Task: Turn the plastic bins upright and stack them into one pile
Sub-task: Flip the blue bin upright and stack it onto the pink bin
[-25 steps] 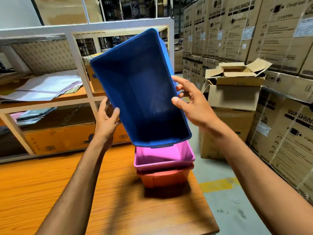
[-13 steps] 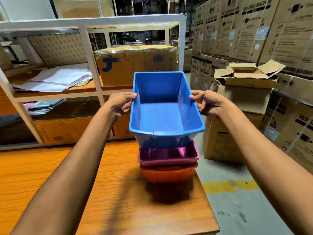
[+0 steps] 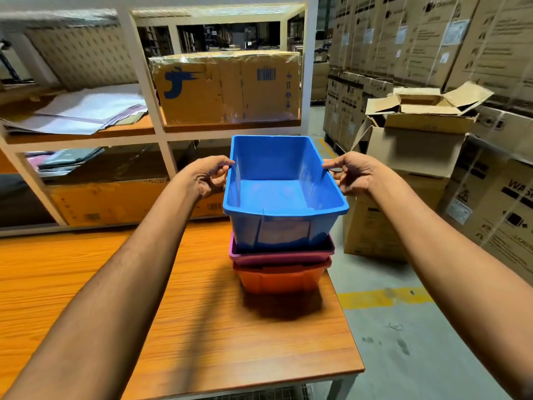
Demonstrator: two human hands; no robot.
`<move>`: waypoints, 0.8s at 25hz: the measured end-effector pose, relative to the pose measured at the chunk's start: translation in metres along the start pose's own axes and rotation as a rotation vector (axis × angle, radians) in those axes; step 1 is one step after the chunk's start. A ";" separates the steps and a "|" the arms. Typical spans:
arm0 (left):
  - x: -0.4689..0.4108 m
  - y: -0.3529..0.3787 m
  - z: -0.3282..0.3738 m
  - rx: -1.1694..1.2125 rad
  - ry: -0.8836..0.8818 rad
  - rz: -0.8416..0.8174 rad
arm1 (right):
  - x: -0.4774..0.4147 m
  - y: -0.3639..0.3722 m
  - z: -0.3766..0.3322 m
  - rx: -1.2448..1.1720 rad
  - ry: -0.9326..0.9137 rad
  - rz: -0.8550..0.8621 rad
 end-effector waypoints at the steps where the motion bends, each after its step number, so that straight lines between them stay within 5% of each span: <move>1: -0.002 -0.001 -0.004 -0.013 0.001 0.006 | -0.002 -0.001 0.003 -0.004 0.007 0.005; 20: -0.033 -0.013 -0.057 -0.247 -0.059 0.167 | -0.030 -0.016 0.048 0.042 0.085 0.088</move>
Point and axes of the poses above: each hand's wrist, its own x-axis away from the middle knuckle, its own y-axis out of the palm, z = x × y, the point moved 9 cm from there along -x, towards the middle knuckle, and after that the axes turned 3 degrees about -x, right-handed, at the moved point
